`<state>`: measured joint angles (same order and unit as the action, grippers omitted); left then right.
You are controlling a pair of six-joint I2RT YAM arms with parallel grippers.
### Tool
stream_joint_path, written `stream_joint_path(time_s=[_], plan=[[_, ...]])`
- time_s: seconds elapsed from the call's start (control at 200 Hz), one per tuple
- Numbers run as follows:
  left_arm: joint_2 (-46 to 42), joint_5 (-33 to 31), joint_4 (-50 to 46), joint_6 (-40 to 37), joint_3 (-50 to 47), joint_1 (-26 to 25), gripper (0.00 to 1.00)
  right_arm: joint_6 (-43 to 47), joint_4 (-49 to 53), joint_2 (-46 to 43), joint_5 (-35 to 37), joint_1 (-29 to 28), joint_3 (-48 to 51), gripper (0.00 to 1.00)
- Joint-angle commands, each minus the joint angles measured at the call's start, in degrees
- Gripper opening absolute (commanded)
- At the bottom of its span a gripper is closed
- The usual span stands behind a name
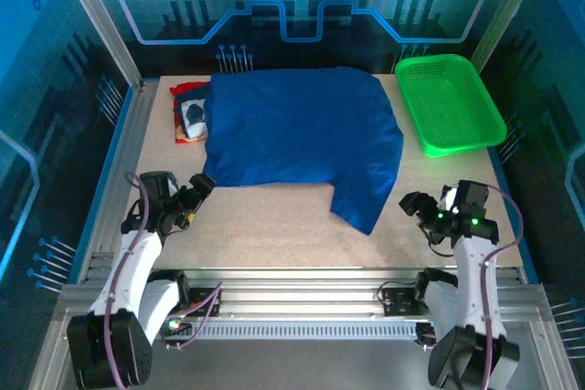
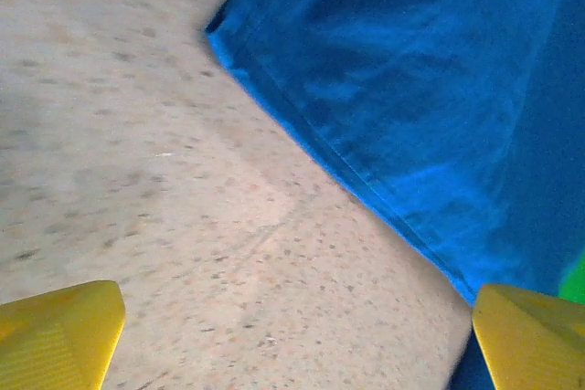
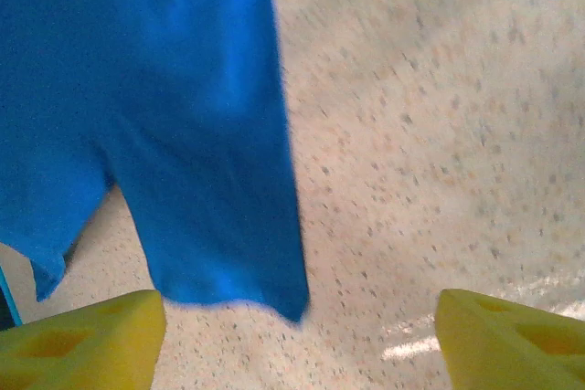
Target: Fold and stack the t-shirts
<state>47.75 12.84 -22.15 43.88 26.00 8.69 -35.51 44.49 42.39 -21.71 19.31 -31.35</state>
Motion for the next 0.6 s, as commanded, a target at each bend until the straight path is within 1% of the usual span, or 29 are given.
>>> stream_joint_path(time_s=[0.0,0.07,0.14,0.185,0.26,0.3,0.4,0.45,0.505,0.595], plan=[[-1.8,-11.8,-12.6,1.9,5.0,0.4,0.99,-0.7,0.8,1.1,4.1,0.5,-4.8,0.81],[-0.4,-14.6,-15.4,1.7,8.1,0.4,0.99,1.4,1.9,4.1,4.5,0.0,-7.8,0.82],[1.8,-14.4,-14.3,1.9,9.9,0.5,0.99,2.6,1.3,7.9,0.4,-0.9,-9.8,0.82],[3.6,-13.7,-13.0,2.2,10.7,0.4,0.99,2.6,1.7,10.2,-0.6,-2.6,-11.2,0.81],[7.0,-13.5,-11.1,1.8,11.8,0.5,0.99,2.2,2.4,13.8,-2.1,-7.4,-12.4,0.80],[9.4,-13.6,-11.0,1.7,13.0,0.7,0.99,1.7,2.9,16.0,-2.4,-11.4,-13.1,0.80],[15.3,-13.3,-12.0,0.0,16.8,1.7,0.99,1.3,5.5,21.7,1.1,-23.4,-15.4,0.79],[18.0,-13.1,-12.7,-0.9,18.5,2.6,0.99,0.3,6.0,24.8,3.3,-27.9,-15.6,0.79],[20.7,-11.6,-11.5,-1.3,19.2,3.7,0.99,-0.9,5.0,27.8,4.9,-30.7,-14.9,0.77],[24.1,-8.8,-8.8,-0.9,19.5,5.6,0.99,-2.3,1.3,31.7,5.8,-32.3,-13.6,0.74]])
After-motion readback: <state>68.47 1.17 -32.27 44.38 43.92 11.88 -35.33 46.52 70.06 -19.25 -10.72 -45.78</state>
